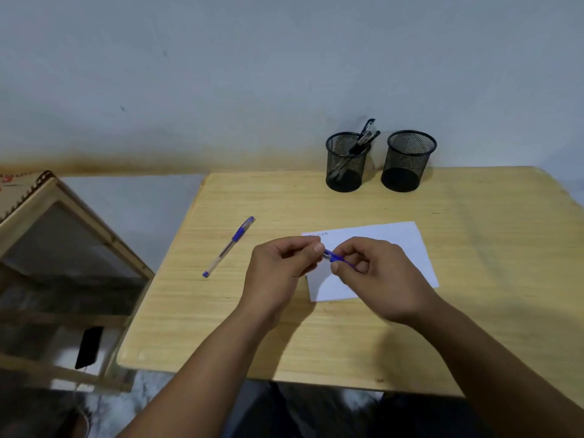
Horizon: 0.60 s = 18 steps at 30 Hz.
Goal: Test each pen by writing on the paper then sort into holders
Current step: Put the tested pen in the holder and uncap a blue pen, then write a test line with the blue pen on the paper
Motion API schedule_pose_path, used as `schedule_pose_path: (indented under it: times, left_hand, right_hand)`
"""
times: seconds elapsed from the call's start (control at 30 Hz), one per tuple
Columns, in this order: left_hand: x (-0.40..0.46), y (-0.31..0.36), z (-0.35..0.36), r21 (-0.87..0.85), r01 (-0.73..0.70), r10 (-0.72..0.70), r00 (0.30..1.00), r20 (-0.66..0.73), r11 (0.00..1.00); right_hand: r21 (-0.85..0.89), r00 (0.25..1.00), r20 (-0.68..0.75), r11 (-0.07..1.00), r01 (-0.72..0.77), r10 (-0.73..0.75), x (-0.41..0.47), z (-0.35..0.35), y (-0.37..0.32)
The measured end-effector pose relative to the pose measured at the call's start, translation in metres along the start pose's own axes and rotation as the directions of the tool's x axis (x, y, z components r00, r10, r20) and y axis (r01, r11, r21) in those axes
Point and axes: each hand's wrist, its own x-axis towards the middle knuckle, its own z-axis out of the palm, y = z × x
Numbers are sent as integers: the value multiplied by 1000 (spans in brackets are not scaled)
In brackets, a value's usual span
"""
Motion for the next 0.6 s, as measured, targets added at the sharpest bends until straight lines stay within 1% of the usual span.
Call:
schedule_pose_path:
  times: [0.13, 0.27, 0.43, 0.53, 0.6]
  left_hand:
    - [-4, 1, -1, 219, -96, 78, 993, 91, 971]
    - [-5, 0, -1, 332, -150, 123, 987, 102, 931]
    - [-2, 2, 0, 310, -151, 140, 989, 56, 939]
    - [2, 5, 0, 295, -157, 145, 988, 61, 943]
    - [6, 5, -2, 294, -164, 161, 986, 34, 942]
  right_hand:
    - [44, 999, 38, 999, -19, 17, 0, -6, 4]
    - [9, 1000, 19, 1000, -8, 8, -1, -7, 8]
    - [-98, 997, -69, 995, 14, -21, -3, -7, 9]
    - [-22, 999, -42, 1000, 10, -11, -1, -12, 8]
    - [45, 999, -43, 999, -6, 8, 1, -14, 7]
